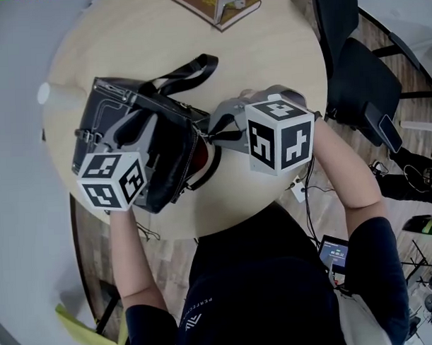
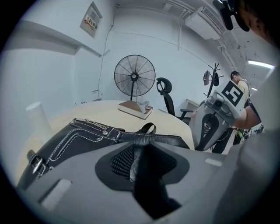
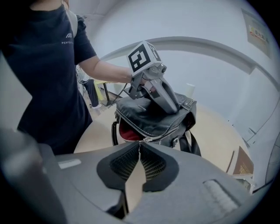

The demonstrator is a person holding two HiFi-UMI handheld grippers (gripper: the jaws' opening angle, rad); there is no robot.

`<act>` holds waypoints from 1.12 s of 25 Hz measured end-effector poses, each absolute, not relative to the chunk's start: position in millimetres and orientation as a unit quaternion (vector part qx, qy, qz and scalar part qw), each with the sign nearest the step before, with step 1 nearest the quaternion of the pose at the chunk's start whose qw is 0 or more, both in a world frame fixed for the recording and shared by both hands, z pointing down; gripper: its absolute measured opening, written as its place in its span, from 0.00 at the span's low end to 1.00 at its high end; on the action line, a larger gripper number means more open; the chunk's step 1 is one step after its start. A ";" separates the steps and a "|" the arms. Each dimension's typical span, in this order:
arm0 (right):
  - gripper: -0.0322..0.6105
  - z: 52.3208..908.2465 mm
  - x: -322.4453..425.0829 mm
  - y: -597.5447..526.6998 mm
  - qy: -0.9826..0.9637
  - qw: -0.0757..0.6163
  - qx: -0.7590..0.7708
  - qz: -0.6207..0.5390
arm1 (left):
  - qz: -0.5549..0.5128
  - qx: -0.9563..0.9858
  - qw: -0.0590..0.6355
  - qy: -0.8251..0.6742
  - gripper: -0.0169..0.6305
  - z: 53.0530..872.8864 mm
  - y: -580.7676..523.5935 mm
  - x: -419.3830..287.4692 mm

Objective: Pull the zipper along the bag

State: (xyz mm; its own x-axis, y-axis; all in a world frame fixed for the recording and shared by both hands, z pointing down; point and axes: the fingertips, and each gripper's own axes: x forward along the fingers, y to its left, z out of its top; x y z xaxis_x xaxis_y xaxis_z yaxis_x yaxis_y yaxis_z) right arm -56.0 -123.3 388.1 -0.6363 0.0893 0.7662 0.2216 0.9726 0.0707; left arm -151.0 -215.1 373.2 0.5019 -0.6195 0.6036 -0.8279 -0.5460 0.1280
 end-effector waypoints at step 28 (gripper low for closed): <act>0.09 406.8 -73.7 -69.8 -0.928 0.372 0.016 -0.024 | 0.291 0.824 0.191 -0.448 0.23 384.6 -219.7 -149.5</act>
State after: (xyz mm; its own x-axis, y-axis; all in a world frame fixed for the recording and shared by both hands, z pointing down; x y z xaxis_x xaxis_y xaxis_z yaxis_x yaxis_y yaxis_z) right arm -73.7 -69.8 406.8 -0.7220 -0.0484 0.6902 -0.0124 0.9983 0.0570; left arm -149.5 -219.7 384.6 0.4302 -0.6262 0.6502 -0.8487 -0.5261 0.0549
